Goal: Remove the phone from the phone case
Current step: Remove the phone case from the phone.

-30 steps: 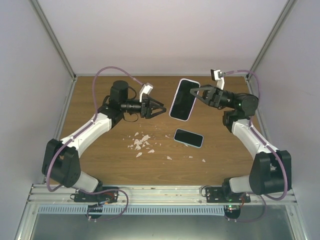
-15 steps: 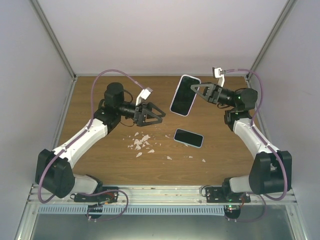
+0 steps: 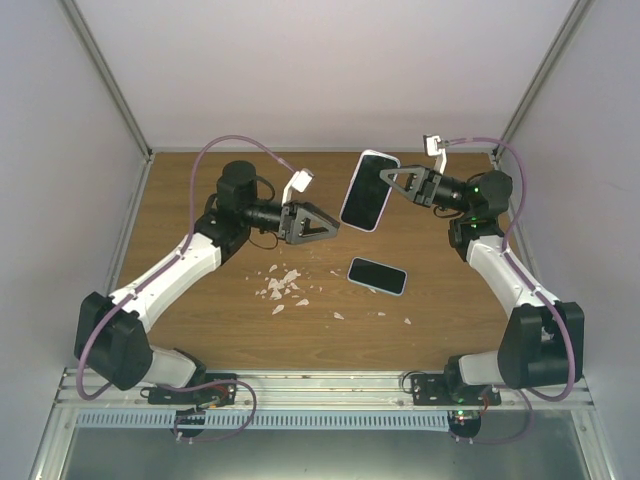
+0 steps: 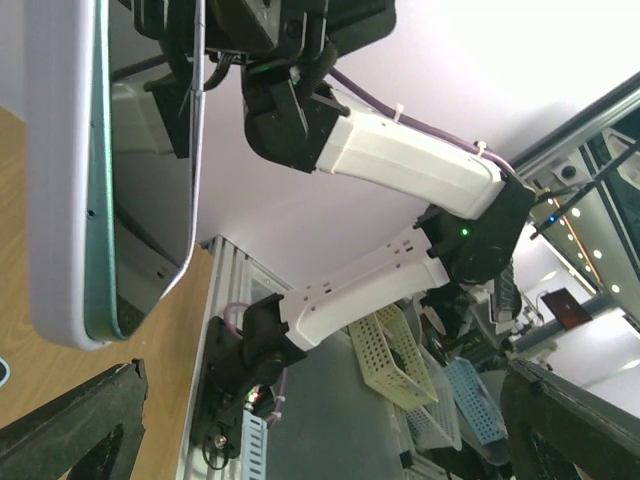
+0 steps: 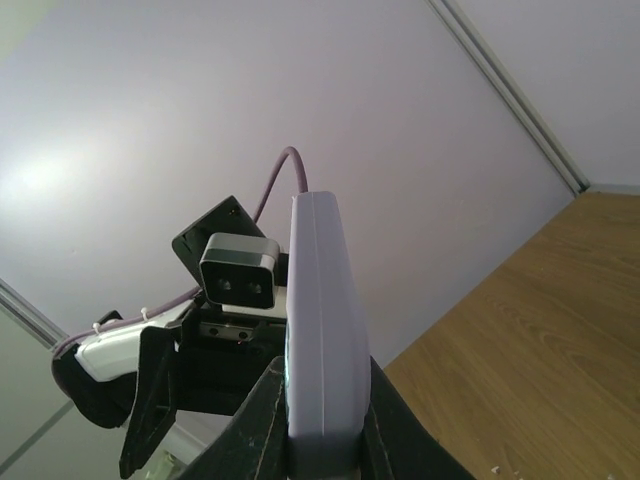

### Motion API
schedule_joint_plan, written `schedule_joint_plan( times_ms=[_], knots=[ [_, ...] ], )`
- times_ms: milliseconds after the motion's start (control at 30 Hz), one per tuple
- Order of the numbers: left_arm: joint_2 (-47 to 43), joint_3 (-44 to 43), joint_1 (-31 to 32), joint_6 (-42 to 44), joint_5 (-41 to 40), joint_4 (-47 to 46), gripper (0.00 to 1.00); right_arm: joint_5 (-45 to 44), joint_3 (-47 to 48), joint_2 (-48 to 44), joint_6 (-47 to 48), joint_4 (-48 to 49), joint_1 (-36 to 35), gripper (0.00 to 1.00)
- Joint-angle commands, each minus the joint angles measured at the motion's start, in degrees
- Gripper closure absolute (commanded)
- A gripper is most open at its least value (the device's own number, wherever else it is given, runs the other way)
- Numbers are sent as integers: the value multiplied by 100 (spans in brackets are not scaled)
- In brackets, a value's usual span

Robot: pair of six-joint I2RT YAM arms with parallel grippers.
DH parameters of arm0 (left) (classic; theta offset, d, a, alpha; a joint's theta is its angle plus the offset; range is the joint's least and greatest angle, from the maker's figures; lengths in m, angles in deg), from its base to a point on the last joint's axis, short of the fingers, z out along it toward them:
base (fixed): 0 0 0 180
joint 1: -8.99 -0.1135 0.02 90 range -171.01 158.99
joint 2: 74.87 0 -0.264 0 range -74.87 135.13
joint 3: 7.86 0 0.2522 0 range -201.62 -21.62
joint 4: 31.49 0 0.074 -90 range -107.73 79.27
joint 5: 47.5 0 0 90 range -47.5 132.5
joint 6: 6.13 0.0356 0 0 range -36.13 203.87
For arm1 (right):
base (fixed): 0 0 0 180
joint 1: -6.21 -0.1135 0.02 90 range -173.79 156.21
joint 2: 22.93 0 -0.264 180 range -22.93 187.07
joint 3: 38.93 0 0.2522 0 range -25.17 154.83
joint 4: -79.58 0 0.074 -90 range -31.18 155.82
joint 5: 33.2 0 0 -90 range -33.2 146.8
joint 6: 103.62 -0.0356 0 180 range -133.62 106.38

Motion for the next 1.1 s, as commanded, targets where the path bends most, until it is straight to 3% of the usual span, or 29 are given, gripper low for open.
schedule_joint_plan(
  times_ms=[0, 367, 900, 967, 1067],
  knots=[
    [88, -258, 21, 1, -402, 90, 4, -156, 224, -126, 87, 114, 0, 100],
    [111, -265, 5, 159, -785, 345, 6, -102, 221, -132, 81, 145, -67, 100],
    [-65, 33, -25, 172, -429, 22, 10, -92, 304, -146, 406, -183, -77, 100],
    [-75, 32, -80, 305, -518, 147, 14, -71, 307, -151, 365, -152, -79, 99],
    [-74, 24, -226, 754, -964, 589, 29, -29, 307, -159, 215, 29, -70, 100]
  ],
)
